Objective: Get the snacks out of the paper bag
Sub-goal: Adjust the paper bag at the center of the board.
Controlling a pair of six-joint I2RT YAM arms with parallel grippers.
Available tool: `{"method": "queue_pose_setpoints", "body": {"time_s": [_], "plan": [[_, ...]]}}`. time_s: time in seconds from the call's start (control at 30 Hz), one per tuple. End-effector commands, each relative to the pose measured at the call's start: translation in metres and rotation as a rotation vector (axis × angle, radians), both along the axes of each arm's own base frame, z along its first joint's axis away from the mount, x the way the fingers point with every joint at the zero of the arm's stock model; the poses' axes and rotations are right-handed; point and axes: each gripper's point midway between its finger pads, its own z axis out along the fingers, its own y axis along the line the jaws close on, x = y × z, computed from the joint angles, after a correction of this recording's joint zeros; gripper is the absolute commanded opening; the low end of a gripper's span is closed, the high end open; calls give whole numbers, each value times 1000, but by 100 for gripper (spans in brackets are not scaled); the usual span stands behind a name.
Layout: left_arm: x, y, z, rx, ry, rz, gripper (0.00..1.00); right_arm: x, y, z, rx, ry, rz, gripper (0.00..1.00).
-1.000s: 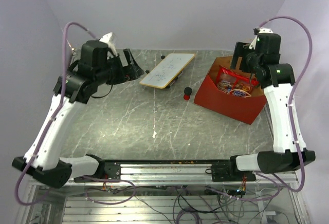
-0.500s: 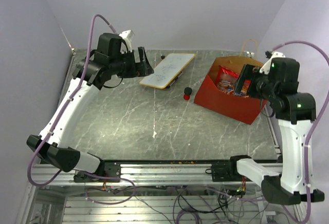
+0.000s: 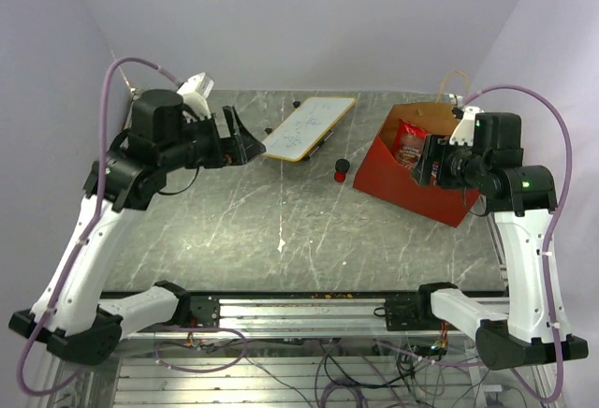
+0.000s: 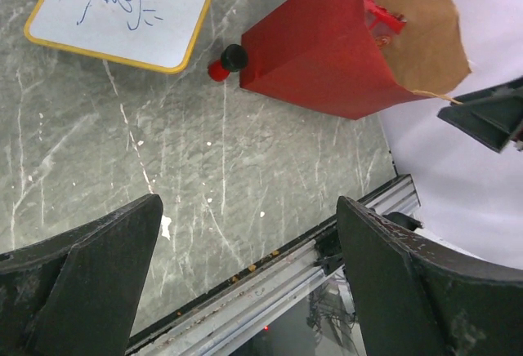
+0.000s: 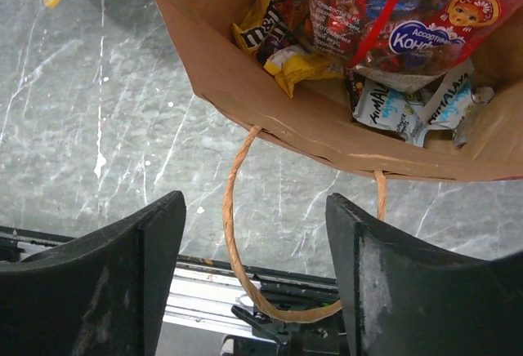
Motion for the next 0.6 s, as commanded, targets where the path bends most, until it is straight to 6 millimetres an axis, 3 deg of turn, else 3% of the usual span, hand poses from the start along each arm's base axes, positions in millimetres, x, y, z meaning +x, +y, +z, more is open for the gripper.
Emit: {"method": "queue_pose_setpoints", "body": {"time_s": [0.0,0.07,0.17,0.23,0.37,0.57], "plan": [[-27,10,5,-32,9,-2,98,-7,-4,1,-32,-1,14,64],[-36,15,10,-38,-9,4,99,-9,2,-2,-7,23,35,52],[-47,17,18,-66,-23,-2,100,-16,14,-7,44,78,82,26],[-52,17,23,-91,-35,-8,100,-21,22,-3,93,82,100,15],[-58,19,23,-107,-38,-5,100,-32,39,2,207,109,115,5],[-61,12,22,-128,-26,-49,100,-49,60,-7,363,213,97,0]]}}
